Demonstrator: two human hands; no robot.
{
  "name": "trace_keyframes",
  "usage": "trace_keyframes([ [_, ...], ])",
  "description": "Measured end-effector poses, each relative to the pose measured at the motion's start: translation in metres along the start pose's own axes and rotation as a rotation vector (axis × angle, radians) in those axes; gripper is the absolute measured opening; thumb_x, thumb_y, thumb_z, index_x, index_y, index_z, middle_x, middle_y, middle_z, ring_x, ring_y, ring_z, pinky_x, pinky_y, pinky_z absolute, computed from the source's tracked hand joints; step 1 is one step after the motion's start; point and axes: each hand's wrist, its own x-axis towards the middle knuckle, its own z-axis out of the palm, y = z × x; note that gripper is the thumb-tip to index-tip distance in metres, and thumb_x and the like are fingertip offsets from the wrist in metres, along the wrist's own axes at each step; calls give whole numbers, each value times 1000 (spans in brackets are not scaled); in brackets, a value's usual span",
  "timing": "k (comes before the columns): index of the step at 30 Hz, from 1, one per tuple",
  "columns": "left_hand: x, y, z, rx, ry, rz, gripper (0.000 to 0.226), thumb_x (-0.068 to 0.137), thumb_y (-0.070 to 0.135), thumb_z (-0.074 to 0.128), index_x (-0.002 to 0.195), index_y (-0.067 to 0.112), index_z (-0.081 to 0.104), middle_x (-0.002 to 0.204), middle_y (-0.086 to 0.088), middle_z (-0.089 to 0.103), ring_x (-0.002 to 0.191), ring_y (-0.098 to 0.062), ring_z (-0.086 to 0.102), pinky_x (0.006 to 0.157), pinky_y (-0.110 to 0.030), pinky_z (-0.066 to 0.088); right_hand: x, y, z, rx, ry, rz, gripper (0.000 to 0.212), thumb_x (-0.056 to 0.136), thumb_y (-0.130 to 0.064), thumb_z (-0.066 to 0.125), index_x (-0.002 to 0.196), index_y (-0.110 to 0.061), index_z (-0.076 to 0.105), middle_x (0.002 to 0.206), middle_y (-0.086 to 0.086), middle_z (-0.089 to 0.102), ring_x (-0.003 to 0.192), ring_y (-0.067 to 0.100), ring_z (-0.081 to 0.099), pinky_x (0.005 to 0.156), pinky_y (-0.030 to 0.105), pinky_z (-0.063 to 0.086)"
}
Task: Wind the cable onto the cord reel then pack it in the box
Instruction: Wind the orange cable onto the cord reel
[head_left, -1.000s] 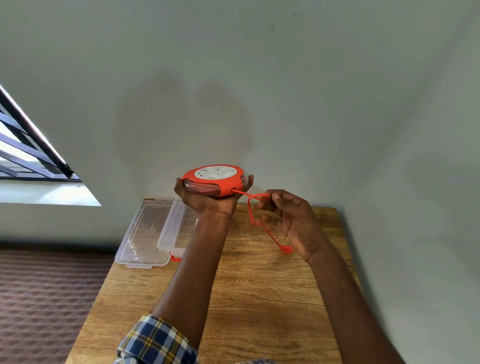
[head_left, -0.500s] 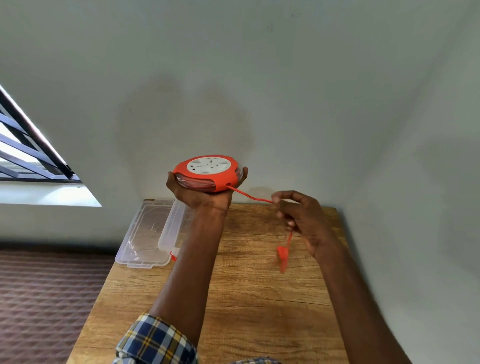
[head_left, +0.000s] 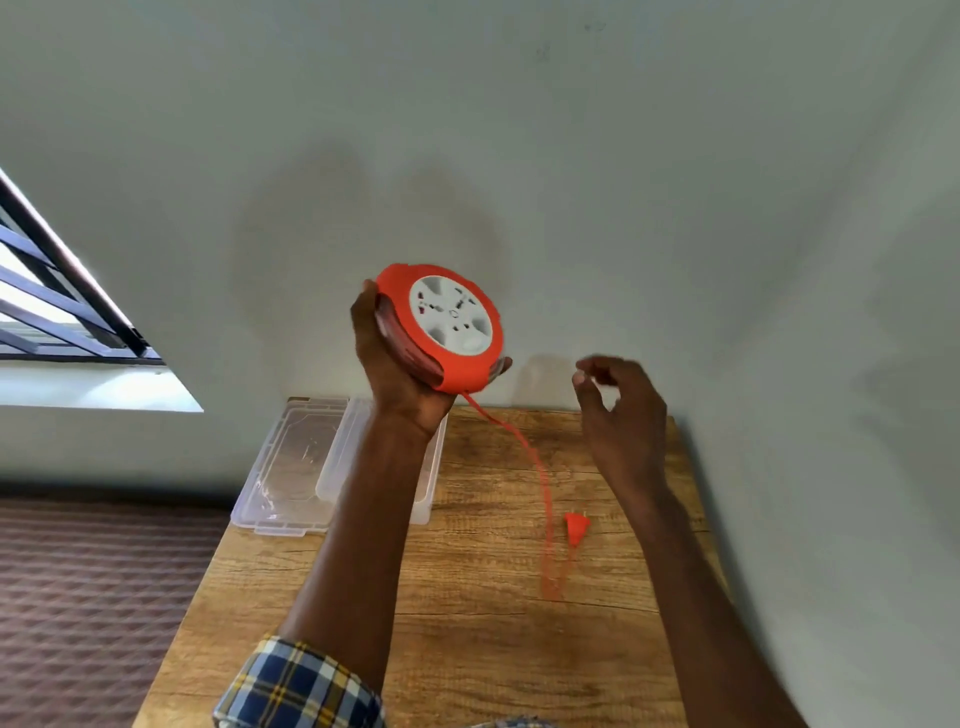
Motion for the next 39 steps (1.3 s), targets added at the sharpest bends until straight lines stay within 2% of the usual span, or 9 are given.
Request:
trace_keyframes([
  [3,-5,1,11,100,-70,-130,77,94,77,39,137,20,67,145,-19,61,141,-47,51,111,-79,28,9,-28,-6,-13,-72,-266,32,95,-13,66,121,-32,68,127,-12,61,121,8,55,95,23,45],
  [6,-9,-3,23,177,-80,-171,65,100,64,42,122,13,75,126,-19,70,116,-38,64,106,-55,49,7,-43,-3,-128,-242,-446,46,92,-6,67,127,-36,67,141,-8,54,129,16,46,103,27,42],
  [10,-16,-4,28,278,-77,-273,63,101,62,44,122,12,76,119,-17,73,106,-33,69,98,-47,55,7,-36,-5,-177,-327,-469,60,89,-3,71,131,-45,62,149,-10,45,133,16,41,102,45,48],
  [16,-18,-4,30,372,-46,-378,58,95,63,53,115,15,80,114,-15,76,98,-31,74,89,-45,60,0,-22,-6,-240,-405,-486,58,90,-4,69,132,-45,63,153,-4,48,132,22,40,102,48,47],
  [20,-18,-4,35,422,-43,-378,55,94,61,55,112,16,82,112,-15,77,94,-29,75,85,-42,62,-5,-24,-3,-293,-286,-487,59,85,-4,76,130,-40,66,144,0,60,112,25,51,85,41,55],
  [26,-19,-2,45,421,-68,-331,54,98,56,54,117,10,76,111,-17,75,96,-32,73,86,-41,62,-20,-50,1,-9,-106,-102,62,80,-46,82,137,-46,58,114,-5,74,95,7,66,80,25,59],
  [34,-21,-4,41,429,-28,-282,51,95,56,58,111,12,78,106,-16,76,92,-30,74,86,-42,60,-26,-67,6,-52,-67,78,61,77,-55,80,135,-43,62,105,-6,78,94,8,71,82,27,58],
  [37,-20,-9,44,463,-5,-262,55,100,56,55,122,9,74,112,-17,76,97,-31,73,92,-46,58,-25,-76,13,41,9,239,56,80,-58,76,130,-37,67,117,-8,75,101,11,71,87,37,61],
  [39,-19,-10,45,469,-3,-273,57,100,58,54,125,10,73,115,-17,75,99,-32,74,92,-46,58,-20,-78,12,79,-10,302,54,81,-58,75,130,-35,68,127,-5,71,107,13,69,87,33,59],
])
